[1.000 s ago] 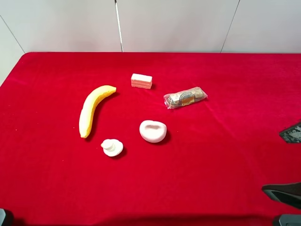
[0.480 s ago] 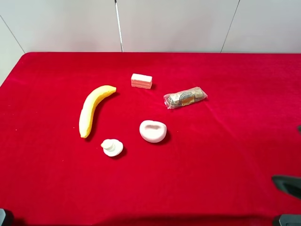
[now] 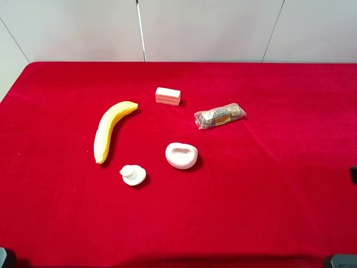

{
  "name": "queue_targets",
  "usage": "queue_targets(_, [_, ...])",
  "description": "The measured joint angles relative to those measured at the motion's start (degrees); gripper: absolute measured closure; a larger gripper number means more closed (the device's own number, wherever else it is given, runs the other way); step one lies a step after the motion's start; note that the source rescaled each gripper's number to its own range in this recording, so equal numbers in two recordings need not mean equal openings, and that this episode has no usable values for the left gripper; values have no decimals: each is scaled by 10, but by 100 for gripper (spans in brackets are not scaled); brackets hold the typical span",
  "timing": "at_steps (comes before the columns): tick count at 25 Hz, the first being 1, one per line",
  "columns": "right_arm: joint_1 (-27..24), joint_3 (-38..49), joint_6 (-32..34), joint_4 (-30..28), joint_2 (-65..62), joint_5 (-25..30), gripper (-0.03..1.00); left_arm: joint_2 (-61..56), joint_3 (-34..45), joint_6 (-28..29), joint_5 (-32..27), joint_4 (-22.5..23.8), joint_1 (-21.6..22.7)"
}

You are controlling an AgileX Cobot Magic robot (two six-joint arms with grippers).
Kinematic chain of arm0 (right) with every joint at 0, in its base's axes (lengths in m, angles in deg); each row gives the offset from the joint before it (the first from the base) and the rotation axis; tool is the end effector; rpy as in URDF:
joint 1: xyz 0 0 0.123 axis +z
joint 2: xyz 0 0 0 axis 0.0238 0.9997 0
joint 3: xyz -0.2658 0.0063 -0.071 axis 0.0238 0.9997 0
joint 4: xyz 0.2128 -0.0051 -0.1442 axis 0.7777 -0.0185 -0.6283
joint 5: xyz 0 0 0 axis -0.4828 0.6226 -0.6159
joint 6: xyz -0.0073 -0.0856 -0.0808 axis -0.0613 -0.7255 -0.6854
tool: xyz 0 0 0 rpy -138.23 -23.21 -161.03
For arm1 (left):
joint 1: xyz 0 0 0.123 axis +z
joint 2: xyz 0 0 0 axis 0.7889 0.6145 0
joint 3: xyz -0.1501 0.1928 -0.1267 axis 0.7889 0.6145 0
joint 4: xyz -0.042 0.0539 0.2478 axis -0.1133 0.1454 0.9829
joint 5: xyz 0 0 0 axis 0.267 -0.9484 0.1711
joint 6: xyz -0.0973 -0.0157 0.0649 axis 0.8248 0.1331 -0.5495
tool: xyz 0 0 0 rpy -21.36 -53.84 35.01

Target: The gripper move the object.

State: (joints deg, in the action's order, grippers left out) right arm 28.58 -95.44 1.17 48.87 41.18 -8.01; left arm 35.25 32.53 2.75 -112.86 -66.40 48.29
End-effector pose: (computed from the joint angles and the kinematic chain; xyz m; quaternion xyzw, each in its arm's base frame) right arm 0.0742 0.0312 0.2524 -0.2150 0.8922 0.0663 0.3917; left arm 0.0353 0.0009 0.2623 0.0304 0.8561 -0.0003 0.5159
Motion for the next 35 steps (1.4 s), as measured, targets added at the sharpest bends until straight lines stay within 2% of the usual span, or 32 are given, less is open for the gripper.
queue_targets(8, [-142, 0, -34, 16, -57, -2, -3, 0, 0, 0, 0, 0, 0])
queue_targets(13, [-191, 1, -35, 16, -100, -2, -3, 0, 0, 0, 0, 0, 0])
queue_targets(24, [-198, 1, -51, 26, -180, -2, -3, 0, 0, 0, 0, 0, 0])
queue_targets(35, [-198, 1, -64, 27, -185, -2, -3, 0, 0, 0, 0, 0, 0])
